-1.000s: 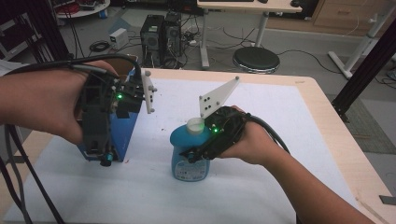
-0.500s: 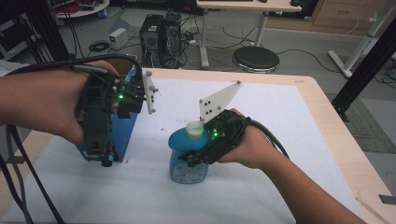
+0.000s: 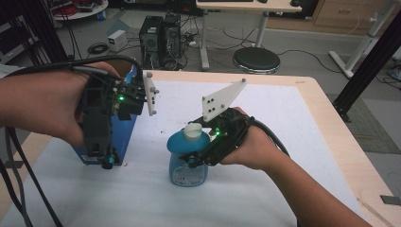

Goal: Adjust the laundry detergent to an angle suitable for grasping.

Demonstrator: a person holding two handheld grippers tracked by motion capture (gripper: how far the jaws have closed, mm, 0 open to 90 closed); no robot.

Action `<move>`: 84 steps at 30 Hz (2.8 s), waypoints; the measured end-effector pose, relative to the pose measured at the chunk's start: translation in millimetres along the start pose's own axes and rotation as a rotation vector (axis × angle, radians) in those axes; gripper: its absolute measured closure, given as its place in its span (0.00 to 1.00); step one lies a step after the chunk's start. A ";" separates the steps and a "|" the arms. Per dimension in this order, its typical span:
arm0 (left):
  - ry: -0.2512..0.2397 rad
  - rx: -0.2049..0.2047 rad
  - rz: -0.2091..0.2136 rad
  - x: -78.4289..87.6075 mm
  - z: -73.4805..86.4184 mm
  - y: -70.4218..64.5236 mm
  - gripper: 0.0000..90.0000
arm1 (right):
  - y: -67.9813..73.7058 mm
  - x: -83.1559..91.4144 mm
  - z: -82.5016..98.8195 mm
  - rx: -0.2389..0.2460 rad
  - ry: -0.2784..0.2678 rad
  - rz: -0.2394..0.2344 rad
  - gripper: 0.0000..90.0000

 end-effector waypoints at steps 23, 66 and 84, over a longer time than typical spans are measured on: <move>0.014 0.000 0.006 2.3 -1.4 1.5 0.02 | 7.8 18.0 -5.9 -0.015 -0.076 -0.037 0.25; 0.015 -0.004 0.013 1.2 -8.9 7.6 0.02 | 3.6 55.1 0.6 -0.171 -0.099 0.033 0.01; 0.015 -0.025 0.013 -0.4 -17.5 13.9 0.02 | -4.1 113.3 -2.9 -0.192 0.227 0.194 0.01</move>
Point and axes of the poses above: each handheld gripper's, and its own axes: x roughly backward along the jaws, z roughly out of its underside, y roughly to its left, the point moved 6 cm from there along -x, roughly forward along the jaws, and after that the axes turned 13 degrees about -x, right-handed, at the moved point
